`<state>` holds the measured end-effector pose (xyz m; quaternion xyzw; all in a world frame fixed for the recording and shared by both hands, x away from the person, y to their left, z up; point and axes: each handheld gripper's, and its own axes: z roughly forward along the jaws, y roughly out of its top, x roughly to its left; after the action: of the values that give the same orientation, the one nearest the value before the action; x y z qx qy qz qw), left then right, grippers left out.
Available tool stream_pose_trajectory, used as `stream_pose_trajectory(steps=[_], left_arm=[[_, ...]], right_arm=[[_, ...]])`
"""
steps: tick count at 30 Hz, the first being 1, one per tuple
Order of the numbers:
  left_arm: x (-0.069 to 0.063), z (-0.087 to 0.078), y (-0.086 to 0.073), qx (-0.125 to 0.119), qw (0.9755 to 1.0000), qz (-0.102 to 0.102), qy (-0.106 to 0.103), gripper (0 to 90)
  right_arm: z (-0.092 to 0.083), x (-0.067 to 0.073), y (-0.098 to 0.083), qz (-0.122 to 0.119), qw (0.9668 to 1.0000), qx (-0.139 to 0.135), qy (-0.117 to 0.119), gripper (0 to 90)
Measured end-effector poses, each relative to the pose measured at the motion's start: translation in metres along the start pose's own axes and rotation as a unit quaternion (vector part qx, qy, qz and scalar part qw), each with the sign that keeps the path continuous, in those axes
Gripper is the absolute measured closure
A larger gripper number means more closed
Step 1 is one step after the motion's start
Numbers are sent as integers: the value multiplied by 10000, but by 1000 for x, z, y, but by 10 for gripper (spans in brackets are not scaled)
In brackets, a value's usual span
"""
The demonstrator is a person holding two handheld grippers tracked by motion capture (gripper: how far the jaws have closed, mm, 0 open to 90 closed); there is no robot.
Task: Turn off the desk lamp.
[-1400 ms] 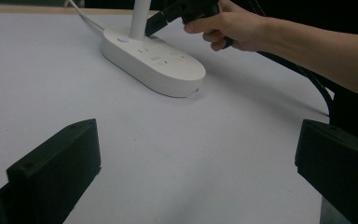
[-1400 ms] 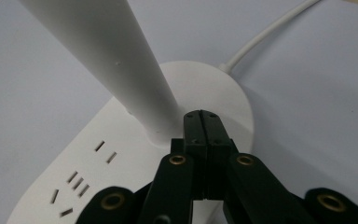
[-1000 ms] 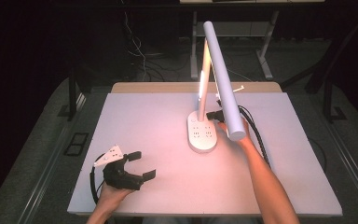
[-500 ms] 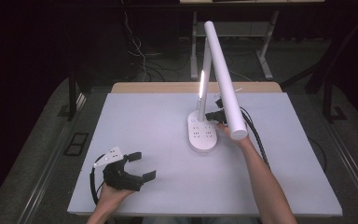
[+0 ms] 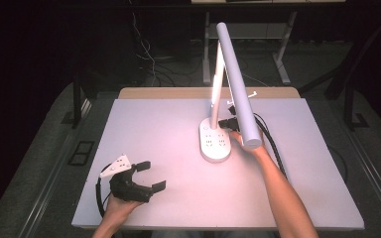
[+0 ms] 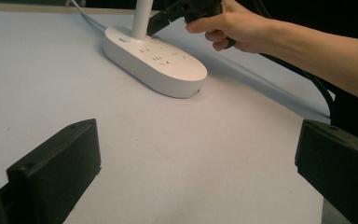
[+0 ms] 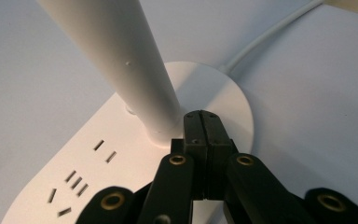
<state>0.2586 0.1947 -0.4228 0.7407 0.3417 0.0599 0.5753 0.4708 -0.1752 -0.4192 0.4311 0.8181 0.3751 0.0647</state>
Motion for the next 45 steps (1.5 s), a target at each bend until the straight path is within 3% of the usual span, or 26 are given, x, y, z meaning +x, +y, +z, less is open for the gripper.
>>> stream_pose_trajectory(steps=[29,43,44,45], left_arm=[[1,0,0,18,10000,4,-4,0],[1,1,0,15,10000,0,-8,0],[0,1,0,14,10000,1,-10,0],[0,1,0,12,10000,0,-12,0]], right_arm=[[1,-1,-5,132,9998,-155,-4,900],[-19,3,0,224,9994,-278,43,897],[-21,3,1,211,9993,-299,34,763],[-24,3,1,244,9992,-298,-109,692]])
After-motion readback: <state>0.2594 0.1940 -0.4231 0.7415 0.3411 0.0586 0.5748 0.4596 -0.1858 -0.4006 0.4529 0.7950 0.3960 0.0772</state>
